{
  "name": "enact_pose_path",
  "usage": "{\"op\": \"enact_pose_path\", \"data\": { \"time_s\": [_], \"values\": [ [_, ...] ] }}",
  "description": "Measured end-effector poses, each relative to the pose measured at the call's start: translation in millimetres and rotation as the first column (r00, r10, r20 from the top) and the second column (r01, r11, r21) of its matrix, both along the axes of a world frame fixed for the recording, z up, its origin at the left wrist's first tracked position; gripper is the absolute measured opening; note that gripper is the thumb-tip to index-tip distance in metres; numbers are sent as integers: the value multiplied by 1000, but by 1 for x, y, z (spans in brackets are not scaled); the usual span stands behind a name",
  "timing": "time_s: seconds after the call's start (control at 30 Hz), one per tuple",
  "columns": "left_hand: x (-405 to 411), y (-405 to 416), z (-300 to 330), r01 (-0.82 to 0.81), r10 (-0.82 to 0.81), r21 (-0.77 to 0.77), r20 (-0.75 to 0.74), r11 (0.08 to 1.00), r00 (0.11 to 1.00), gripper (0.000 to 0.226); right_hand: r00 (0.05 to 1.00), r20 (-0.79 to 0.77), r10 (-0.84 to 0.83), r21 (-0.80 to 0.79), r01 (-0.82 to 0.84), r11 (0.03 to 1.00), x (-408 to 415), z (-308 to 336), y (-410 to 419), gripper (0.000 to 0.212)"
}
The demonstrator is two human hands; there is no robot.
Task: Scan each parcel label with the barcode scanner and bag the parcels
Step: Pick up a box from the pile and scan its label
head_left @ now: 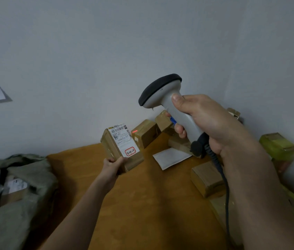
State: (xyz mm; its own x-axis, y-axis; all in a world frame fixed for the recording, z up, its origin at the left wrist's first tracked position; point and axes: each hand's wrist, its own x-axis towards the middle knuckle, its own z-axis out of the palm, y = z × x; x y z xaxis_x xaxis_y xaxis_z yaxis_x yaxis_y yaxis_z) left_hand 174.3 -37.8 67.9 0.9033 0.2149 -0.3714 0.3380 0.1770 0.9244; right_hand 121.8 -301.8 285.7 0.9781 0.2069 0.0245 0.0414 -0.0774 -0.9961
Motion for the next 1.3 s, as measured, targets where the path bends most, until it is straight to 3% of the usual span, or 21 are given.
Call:
{"op": "enact_pose_path", "data": {
  "time_s": [0.23, 0.47, 0.6, 0.83, 1.3],
  "values": [
    [-17, 4, -17, -129, 129, 8, -63, 992, 990, 45, 996, -63, 63, -9, -63, 998, 10, -9, 9, 39],
    [-45, 28, -28, -199, 198, -4, -94, 980, 976, 45, 979, -155, 130, 17, -128, 992, 10, -26, 42, 46],
    [-51, 58, -28, -195, 192, -30, -89, 980, 977, 47, 976, -173, 136, 0, -138, 990, 2, -24, 71, 37],
    [-55, 128, -29, -116, 112, -54, -74, 992, 991, 57, 989, -123, 87, -7, -89, 996, -15, -24, 152, 40],
    [-98, 294, -41, -155, 147, -45, -140, 987, 979, 54, 979, -140, 147, -36, -153, 988, -37, -33, 334, 41]
  ]
}}
